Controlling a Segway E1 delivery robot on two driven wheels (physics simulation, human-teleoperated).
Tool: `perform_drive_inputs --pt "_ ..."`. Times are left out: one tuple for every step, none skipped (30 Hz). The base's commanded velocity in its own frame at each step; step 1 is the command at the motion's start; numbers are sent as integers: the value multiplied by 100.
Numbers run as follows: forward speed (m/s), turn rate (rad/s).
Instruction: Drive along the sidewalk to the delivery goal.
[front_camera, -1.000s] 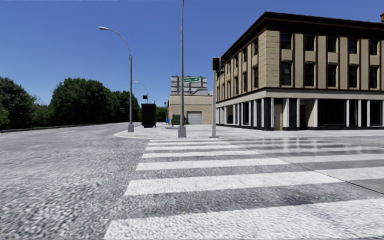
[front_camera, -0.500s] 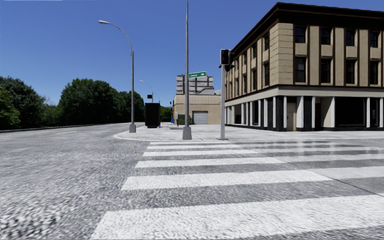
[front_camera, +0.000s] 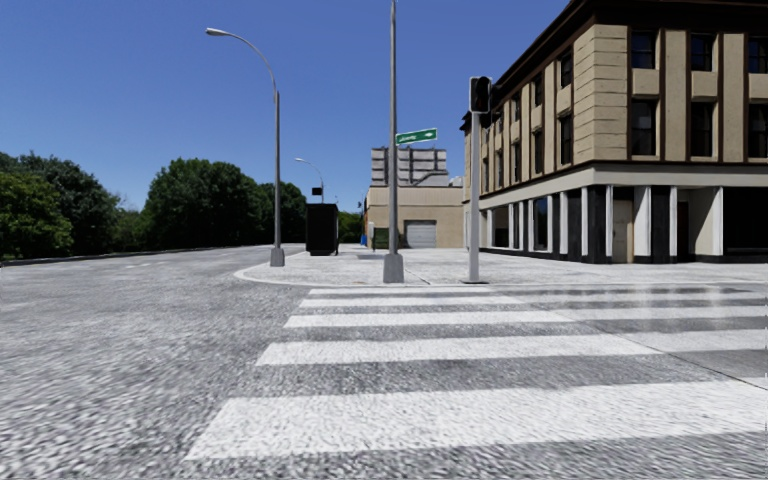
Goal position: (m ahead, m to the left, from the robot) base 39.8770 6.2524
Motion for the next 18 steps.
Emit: perform_drive_inputs --pt "169 26" --pt "169 26" --pt "169 26" --pt "169 26" --pt "169 26" --pt "169 26" --pt "169 26" --pt "169 26" --pt "169 26" --pt "169 26" --pt "169 26" --pt "169 26" --pt "169 26" --pt "169 26" --pt "169 26" --pt "169 26" --pt "200 24" --pt "200 20"
